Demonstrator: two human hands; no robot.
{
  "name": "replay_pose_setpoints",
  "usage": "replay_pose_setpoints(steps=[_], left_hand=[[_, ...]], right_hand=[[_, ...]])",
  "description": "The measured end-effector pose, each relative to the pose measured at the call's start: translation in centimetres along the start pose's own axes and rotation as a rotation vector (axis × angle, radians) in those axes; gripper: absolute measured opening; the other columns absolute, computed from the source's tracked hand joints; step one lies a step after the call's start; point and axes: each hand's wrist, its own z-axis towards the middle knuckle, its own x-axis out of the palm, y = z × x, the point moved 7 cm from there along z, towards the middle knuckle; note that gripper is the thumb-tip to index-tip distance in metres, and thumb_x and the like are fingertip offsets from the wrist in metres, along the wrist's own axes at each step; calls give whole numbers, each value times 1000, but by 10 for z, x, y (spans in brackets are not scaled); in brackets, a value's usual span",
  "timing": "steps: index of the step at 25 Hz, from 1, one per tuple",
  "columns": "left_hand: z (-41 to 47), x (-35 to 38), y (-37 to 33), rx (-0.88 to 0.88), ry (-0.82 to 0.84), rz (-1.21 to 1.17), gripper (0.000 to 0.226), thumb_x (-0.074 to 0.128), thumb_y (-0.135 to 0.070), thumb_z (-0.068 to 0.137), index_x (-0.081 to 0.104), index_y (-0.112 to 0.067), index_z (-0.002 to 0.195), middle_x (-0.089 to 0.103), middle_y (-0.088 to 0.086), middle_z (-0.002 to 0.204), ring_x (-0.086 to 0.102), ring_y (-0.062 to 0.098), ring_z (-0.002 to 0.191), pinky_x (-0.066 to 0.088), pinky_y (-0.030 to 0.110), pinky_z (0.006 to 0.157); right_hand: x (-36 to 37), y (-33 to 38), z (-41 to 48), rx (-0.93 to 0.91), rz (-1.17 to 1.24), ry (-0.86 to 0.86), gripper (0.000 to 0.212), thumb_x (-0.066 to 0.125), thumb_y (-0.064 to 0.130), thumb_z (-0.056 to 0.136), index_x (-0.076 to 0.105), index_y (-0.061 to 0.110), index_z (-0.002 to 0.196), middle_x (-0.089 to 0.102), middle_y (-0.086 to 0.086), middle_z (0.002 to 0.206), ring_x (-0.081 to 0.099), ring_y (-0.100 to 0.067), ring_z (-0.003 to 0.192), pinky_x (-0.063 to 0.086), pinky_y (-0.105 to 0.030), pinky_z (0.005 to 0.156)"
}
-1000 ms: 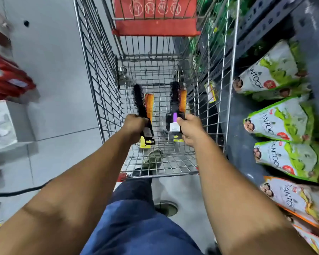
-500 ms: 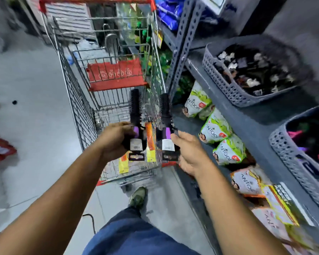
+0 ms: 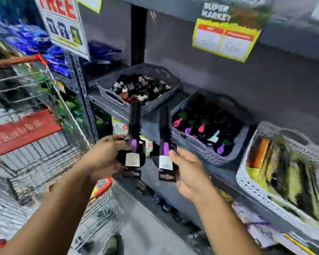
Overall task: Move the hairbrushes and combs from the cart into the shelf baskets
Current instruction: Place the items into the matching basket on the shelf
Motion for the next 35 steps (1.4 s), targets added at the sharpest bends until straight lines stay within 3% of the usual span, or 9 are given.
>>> replay_pose_setpoints(steps=[3, 6, 8, 10, 16, 21, 28, 31, 35], left_hand=[[35, 48, -11, -22, 75, 125, 27, 54, 6, 85, 63, -12, 66, 65, 3, 51, 58, 16, 37, 38, 16, 32], [69, 88, -19, -57, 134, 197, 16, 55, 6, 85, 62, -1, 97, 64, 19, 82, 62, 30, 71, 50, 30, 59], [95, 110, -20, -92, 137, 195, 23, 53, 10, 85, 59, -2, 103, 60, 22, 94, 59, 33, 86, 46, 41, 76], [118, 132, -24, -90, 168, 231, 24, 51, 15, 84, 58, -7, 92, 62, 18, 85, 61, 30, 75, 49, 39, 71], [176, 197, -14, -121, 356, 378, 36, 42, 22, 77, 67, -4, 80, 73, 5, 59, 70, 18, 50, 54, 25, 43], [206, 225, 6, -12, 358, 557, 30, 52, 20, 72, 70, 6, 90, 69, 20, 83, 65, 27, 69, 51, 29, 60], [229, 229, 24, 62, 266, 787, 24, 47, 8, 81, 63, 7, 100, 68, 14, 79, 61, 20, 65, 49, 20, 54], [233, 231, 29, 71, 291, 871, 34, 49, 6, 78, 65, 6, 108, 70, 27, 105, 68, 37, 97, 57, 38, 82], [227, 228, 30, 43, 309, 1016, 33, 48, 4, 74, 61, 12, 104, 63, 39, 110, 65, 45, 97, 50, 36, 69]], right_hand=[[-44, 23, -3, -32, 57, -131, 22, 53, 14, 92, 72, 18, 81, 70, -11, 80, 58, -22, 61, 49, -30, 52], [-75, 41, -5, -63, 91, -261, 25, 56, 16, 90, 73, 25, 76, 72, -23, 83, 52, -20, 67, 52, -45, 70], [-97, 53, -1, -123, 152, -340, 21, 56, 11, 90, 72, 19, 79, 76, -7, 68, 62, -17, 55, 54, -30, 53], [-113, 63, 7, -147, 169, -397, 16, 56, 10, 90, 69, 15, 82, 75, 2, 63, 67, -13, 55, 51, -26, 48], [-153, 94, 37, -152, -200, -713, 37, 56, 19, 90, 51, 14, 126, 59, -6, 124, 61, -26, 96, 53, -36, 75], [-172, 99, 66, -98, -241, -826, 45, 49, 13, 88, 46, 27, 131, 62, -4, 103, 52, -11, 46, 40, -19, 37], [-178, 90, 79, 10, -296, -910, 43, 33, 8, 93, 39, 18, 134, 51, -15, 129, 60, -31, 85, 39, -23, 39], [-175, 89, 82, 33, -424, -902, 45, 35, 3, 90, 39, 13, 134, 50, -16, 129, 58, -31, 98, 51, -29, 57], [-175, 86, 83, 82, -514, -945, 38, 37, 0, 87, 46, 5, 124, 54, -17, 122, 57, -34, 107, 49, -40, 89]])
